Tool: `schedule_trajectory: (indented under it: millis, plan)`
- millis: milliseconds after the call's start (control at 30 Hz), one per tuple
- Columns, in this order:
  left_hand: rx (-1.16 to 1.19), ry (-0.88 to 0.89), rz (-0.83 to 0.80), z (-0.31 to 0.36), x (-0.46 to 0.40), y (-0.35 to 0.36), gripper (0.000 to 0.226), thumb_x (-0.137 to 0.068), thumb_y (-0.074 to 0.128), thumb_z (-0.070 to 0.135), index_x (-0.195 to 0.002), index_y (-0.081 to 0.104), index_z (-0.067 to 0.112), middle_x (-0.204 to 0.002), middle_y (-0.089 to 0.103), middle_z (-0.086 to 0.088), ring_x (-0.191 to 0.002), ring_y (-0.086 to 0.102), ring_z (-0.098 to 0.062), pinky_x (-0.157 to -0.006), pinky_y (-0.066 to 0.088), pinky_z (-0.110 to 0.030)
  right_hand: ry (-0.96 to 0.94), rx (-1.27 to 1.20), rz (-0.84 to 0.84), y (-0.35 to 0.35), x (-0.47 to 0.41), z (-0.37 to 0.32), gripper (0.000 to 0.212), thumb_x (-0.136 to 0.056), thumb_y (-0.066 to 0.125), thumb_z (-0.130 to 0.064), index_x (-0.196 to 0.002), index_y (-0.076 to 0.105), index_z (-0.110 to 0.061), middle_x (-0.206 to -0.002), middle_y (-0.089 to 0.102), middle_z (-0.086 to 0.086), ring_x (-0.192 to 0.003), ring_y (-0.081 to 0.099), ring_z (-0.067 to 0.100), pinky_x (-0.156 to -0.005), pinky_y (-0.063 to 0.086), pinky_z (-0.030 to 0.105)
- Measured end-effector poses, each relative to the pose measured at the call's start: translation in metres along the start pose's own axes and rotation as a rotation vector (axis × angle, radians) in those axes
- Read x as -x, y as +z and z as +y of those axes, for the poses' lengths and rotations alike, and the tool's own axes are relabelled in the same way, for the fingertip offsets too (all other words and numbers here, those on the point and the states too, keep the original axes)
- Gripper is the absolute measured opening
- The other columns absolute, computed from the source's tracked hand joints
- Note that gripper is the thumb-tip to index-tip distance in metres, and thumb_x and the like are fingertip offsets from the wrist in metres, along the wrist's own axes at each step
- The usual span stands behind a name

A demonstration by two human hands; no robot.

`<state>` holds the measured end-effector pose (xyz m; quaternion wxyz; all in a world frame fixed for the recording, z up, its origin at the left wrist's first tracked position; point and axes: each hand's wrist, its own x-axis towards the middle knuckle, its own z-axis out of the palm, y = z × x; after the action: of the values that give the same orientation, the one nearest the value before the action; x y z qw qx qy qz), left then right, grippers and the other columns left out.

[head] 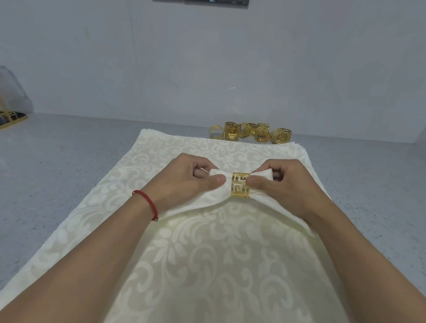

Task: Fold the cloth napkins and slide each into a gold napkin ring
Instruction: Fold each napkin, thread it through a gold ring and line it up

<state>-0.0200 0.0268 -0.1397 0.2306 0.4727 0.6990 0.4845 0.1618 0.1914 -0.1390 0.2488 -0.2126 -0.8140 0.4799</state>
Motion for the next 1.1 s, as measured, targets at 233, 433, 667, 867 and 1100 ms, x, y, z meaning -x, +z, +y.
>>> schedule_trajectory:
  millis: [233, 433, 667, 867, 1100]
  plan:
    - [0.041, -0.016, 0.048, 0.009, 0.003, 0.007, 0.018, -0.093, 0.069, 0.029, -0.086, 0.075, 0.014, -0.049, 0.045, -0.010, -0.046, 0.046, -0.011, -0.067, 0.049, -0.019, -0.046, 0.021, 0.065, -0.002, 0.001, -0.002, 0.017, -0.088, 0.079, -0.037, -0.084, 0.080, -0.021, -0.066, 0.068, 0.012, -0.054, 0.048, 0.007, -0.058, 0.038, 0.023]
    - [0.174, -0.121, -0.022, 0.021, -0.003, 0.011, 0.025, -0.094, 0.068, 0.025, -0.095, 0.074, 0.000, -0.075, 0.072, -0.015, -0.067, 0.068, -0.027, -0.062, 0.052, -0.026, -0.099, 0.455, 0.020, -0.020, -0.001, -0.016, 0.041, -0.086, 0.061, -0.070, -0.111, 0.070, -0.038, -0.100, 0.064, -0.023, -0.087, 0.058, -0.001, -0.074, 0.044, 0.022]
    - [0.250, -0.186, -0.146, 0.057, -0.012, 0.035, 0.028, -0.092, 0.071, 0.017, -0.108, 0.069, -0.005, -0.081, 0.071, -0.014, -0.067, 0.067, -0.019, -0.058, 0.052, -0.022, -0.478, 1.200, -0.081, -0.046, 0.015, -0.024, 0.044, -0.086, 0.072, -0.046, -0.125, 0.063, -0.028, -0.111, 0.064, -0.006, -0.109, 0.059, 0.023, -0.089, 0.041, 0.038]
    - [0.071, -0.128, -0.282, 0.094, -0.023, 0.090, 0.039, -0.085, 0.078, 0.010, -0.120, 0.063, 0.014, -0.080, 0.067, -0.004, -0.064, 0.064, -0.013, -0.058, 0.051, -0.022, -0.281, 1.093, -0.048, -0.126, 0.050, -0.015, 0.035, -0.088, 0.076, -0.034, -0.121, 0.065, -0.028, -0.113, 0.067, -0.009, -0.109, 0.057, 0.021, -0.092, 0.045, 0.043]
    - [-0.338, 0.099, -0.086, 0.098, -0.069, 0.191, 0.023, -0.098, 0.051, 0.032, -0.102, 0.067, 0.017, -0.096, 0.071, -0.003, -0.085, 0.069, -0.022, -0.075, 0.057, -0.033, -0.047, 1.094, 0.117, -0.238, 0.070, 0.057, 0.028, -0.089, 0.073, -0.032, -0.116, 0.066, -0.031, -0.109, 0.070, -0.006, -0.109, 0.062, 0.025, -0.090, 0.048, 0.045]
